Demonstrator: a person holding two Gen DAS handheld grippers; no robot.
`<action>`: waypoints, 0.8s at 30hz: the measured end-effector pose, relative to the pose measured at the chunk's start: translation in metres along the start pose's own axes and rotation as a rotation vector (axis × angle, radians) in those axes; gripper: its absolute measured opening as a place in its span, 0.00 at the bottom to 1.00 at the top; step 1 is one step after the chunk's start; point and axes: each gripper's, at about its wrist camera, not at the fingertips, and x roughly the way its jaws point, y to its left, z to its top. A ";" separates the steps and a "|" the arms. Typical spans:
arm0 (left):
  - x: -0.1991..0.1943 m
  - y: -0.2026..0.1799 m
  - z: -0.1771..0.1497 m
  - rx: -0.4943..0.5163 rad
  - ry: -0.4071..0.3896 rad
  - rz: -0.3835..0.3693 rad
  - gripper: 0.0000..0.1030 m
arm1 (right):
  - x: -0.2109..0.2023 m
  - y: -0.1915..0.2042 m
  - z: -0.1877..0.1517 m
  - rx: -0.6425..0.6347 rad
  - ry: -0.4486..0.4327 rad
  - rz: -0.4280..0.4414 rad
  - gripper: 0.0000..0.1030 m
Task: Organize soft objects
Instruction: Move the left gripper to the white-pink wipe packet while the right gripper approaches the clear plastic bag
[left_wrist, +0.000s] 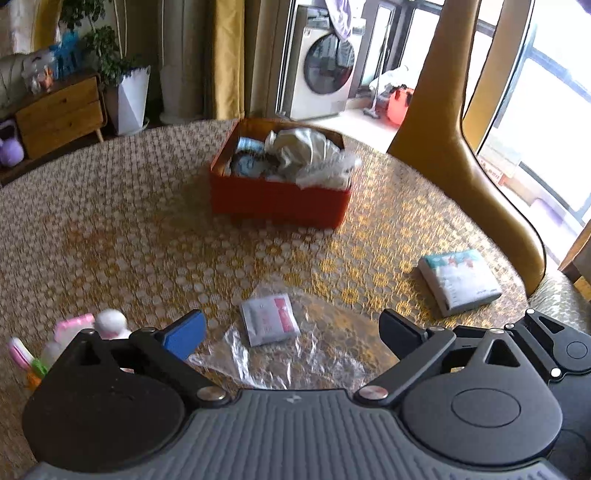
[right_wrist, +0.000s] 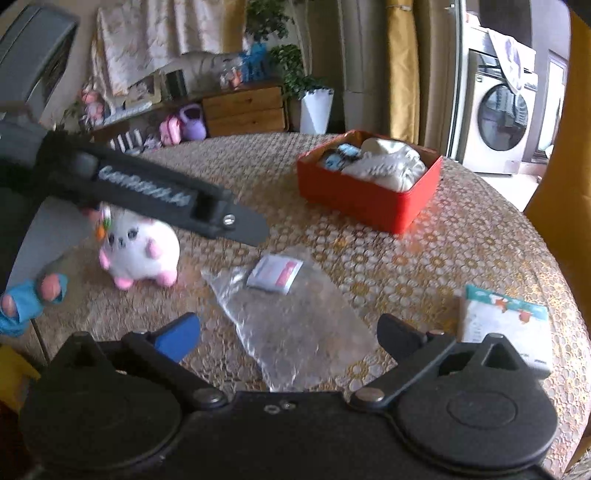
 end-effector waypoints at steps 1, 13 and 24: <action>0.004 0.000 -0.002 -0.003 0.005 0.005 0.98 | 0.004 0.000 -0.003 -0.008 0.010 -0.002 1.00; 0.061 -0.005 -0.017 -0.035 0.073 0.145 0.98 | 0.038 -0.029 -0.016 0.052 0.058 0.008 1.00; 0.102 -0.002 -0.019 -0.029 0.111 0.241 0.98 | 0.067 -0.032 -0.021 0.052 0.107 0.047 1.00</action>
